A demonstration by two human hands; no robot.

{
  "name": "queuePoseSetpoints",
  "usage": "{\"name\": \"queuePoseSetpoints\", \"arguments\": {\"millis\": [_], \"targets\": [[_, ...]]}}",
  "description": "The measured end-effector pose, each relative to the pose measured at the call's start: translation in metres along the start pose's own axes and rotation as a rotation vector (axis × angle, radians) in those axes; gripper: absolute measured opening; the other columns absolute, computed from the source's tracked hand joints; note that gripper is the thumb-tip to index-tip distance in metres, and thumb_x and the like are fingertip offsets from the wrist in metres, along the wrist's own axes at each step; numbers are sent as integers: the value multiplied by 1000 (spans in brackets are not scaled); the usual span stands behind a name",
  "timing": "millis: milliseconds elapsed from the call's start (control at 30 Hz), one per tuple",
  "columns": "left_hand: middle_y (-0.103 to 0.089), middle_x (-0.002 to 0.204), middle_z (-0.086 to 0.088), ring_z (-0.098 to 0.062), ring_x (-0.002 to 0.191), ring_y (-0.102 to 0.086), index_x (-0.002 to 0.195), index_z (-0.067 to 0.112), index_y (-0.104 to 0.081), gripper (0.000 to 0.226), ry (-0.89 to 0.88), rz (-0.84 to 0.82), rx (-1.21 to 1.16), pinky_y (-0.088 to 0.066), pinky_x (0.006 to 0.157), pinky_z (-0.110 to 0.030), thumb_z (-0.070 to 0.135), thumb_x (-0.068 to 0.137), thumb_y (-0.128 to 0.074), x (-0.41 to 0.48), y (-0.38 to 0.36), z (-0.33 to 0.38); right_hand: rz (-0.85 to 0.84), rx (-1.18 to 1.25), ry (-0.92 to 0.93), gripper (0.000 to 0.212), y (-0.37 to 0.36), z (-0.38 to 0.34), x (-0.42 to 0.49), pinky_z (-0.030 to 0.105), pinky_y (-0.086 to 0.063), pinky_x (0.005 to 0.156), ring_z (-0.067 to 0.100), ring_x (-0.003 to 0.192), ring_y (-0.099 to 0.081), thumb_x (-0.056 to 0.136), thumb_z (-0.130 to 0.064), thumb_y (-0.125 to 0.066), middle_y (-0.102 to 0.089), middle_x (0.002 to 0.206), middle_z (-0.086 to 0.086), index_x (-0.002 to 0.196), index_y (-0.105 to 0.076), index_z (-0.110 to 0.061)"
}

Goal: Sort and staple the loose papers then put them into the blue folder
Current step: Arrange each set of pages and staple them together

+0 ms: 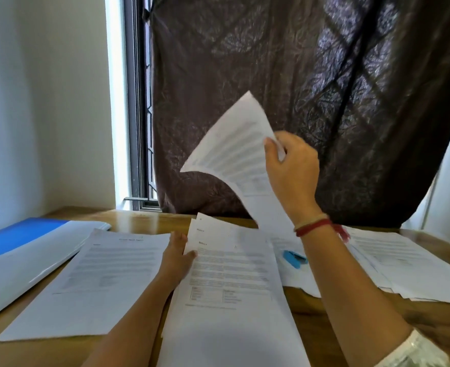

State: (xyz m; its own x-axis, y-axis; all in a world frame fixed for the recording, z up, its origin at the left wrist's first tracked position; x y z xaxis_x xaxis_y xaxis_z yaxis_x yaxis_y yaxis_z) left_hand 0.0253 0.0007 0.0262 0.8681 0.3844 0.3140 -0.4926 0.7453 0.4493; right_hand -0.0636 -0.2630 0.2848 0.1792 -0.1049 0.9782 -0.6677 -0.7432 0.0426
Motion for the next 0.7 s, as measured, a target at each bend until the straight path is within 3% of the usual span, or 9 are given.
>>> {"name": "queuePoseSetpoints", "arguments": {"millis": [100,200,267,400,533,633,700], "targets": [[-57,106,6,-15,94,-60,98,17,-51,10,-41,-21,16,-42,62,-12,11,95,-58,-1,-4,0,35,185,-80,25,14,-5,33,18,-42,56,12,67,-57,96,-27,-56,-65,77,3,82,-65,-8],[-62,98,9,-11,90,-61,88,16,-66,15,-5,-47,-45,-48,69,-15,8,95,-57,0,-8,-3,27,302,-217,24,15,16,43,26,-47,56,12,63,-56,93,-25,-58,-61,69,-1,72,-59,-11],[-65,89,2,-15,85,-61,80,12,-66,17,35,-46,-67,-49,75,-23,5,93,-58,0,-7,-7,-65,320,-356,24,0,46,30,32,-46,57,18,61,-53,88,-21,-61,-59,65,3,69,-59,-7],[-62,65,-6,-26,68,-56,55,19,-63,36,96,-75,-269,-46,68,-38,0,87,-65,-4,-4,-11,-395,348,-754,5,-50,118,-61,29,-43,59,18,68,-53,84,-1,-58,-58,75,9,79,-60,-3],[-73,88,-11,-30,85,-68,79,18,-75,25,97,-14,-321,-55,80,-46,3,90,-59,-7,4,-8,-619,376,-1103,19,-71,149,-161,32,-48,64,28,74,-59,85,6,-54,-62,92,20,102,-62,6],[-73,85,-1,-21,81,-70,85,19,-75,22,97,-9,-329,-56,70,-34,14,95,-57,-6,4,-6,-721,387,-1172,19,-72,150,-198,38,-54,69,31,76,-65,86,1,-52,-67,94,23,101,-64,5],[-72,89,-3,-22,85,-69,94,12,-72,22,151,5,-352,-55,71,-32,22,98,-53,-4,3,-13,-783,389,-1185,20,-74,148,-210,40,-56,76,32,82,-66,87,-1,-52,-68,97,23,103,-64,2]]}}
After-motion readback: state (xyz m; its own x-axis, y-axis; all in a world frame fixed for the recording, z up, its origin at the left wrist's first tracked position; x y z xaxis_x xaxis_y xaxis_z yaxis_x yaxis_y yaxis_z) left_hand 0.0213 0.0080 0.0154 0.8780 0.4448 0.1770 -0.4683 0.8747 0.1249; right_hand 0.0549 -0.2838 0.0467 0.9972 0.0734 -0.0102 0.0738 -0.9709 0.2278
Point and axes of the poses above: each hand's wrist, its own x-axis towards the middle knuckle, its own y-axis out of the back of the hand, z = x × y, the point moved 10 cm from there along x, towards the middle knuckle
